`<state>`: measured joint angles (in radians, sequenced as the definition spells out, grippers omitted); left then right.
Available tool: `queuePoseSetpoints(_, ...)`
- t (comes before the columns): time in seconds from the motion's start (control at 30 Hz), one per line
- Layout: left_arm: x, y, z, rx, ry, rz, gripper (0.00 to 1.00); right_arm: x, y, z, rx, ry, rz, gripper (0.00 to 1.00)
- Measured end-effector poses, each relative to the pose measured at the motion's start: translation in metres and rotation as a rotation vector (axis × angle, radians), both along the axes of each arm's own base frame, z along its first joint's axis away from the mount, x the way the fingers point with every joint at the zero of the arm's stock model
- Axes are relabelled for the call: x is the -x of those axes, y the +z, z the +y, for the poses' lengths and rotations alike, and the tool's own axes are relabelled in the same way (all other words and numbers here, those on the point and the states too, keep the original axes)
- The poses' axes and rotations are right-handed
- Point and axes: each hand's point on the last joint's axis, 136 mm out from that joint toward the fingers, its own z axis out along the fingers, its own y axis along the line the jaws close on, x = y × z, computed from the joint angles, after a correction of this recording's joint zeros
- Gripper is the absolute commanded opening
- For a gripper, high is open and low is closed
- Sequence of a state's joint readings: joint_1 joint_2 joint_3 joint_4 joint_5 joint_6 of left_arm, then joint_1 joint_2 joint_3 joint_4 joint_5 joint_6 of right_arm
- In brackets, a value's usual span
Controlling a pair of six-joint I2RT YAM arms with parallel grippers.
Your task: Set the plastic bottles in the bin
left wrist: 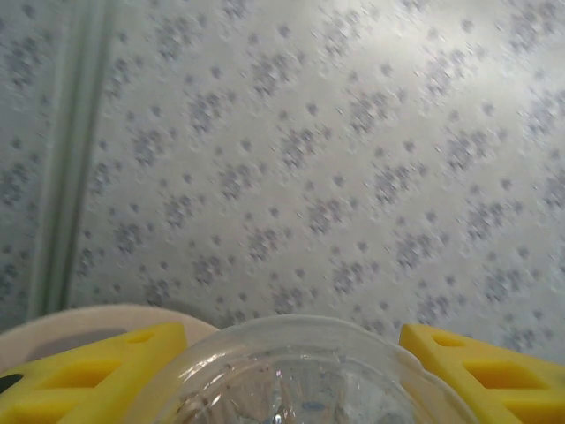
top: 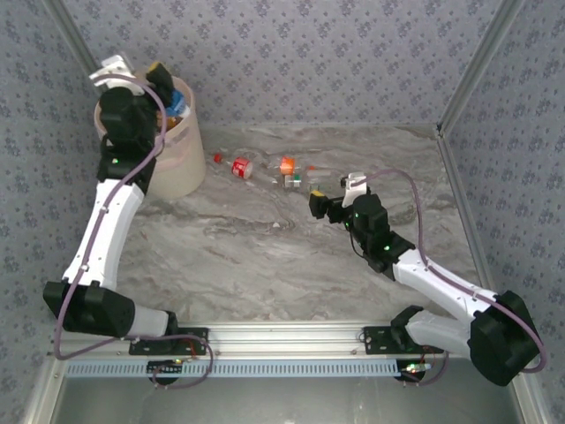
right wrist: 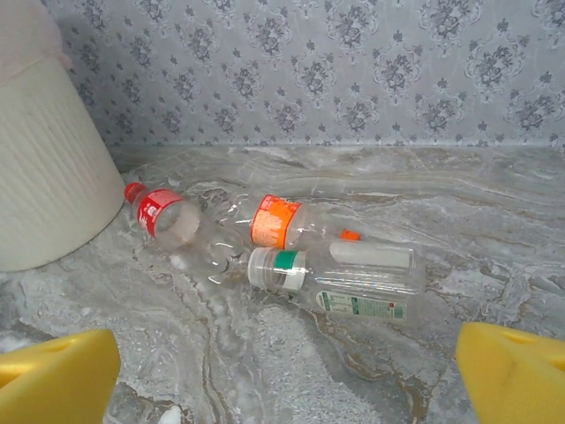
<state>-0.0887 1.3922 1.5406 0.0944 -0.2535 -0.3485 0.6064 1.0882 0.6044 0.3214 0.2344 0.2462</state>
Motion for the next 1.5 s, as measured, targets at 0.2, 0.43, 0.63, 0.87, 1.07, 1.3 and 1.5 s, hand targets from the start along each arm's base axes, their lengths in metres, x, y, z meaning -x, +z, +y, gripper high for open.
queuePoseSetpoints(0.2,-0.025,-0.014,0.03,0.011,0.059,0.035,0.58,-0.001,0.0,-0.001,0.003,-0.008,-0.001,1.0)
queuePoseSetpoints(0.43,-0.059,-0.067,0.03,0.03,0.019,0.163,0.59,0.0,0.001,0.0,0.018,-0.004,0.0,1.0)
queuePoseSetpoints(0.63,-0.079,-0.098,0.03,0.08,-0.025,0.259,0.59,-0.001,0.0,0.004,0.047,0.006,0.016,1.0)
queuePoseSetpoints(0.87,-0.089,-0.129,0.025,0.155,-0.064,0.372,0.76,-0.003,-0.005,0.008,0.079,0.017,0.034,1.0)
queuePoseSetpoints(1.07,-0.104,-0.128,0.021,0.18,-0.083,0.436,0.88,-0.004,-0.005,0.008,0.1,0.019,0.042,1.0)
queuePoseSetpoints(1.3,-0.1,-0.128,0.019,0.183,-0.094,0.473,0.91,-0.007,-0.011,0.008,0.116,0.011,0.061,1.0)
queuePoseSetpoints(1.5,-0.098,-0.132,0.011,0.182,-0.124,0.495,0.96,-0.011,-0.021,0.003,0.118,-0.012,0.093,1.0)
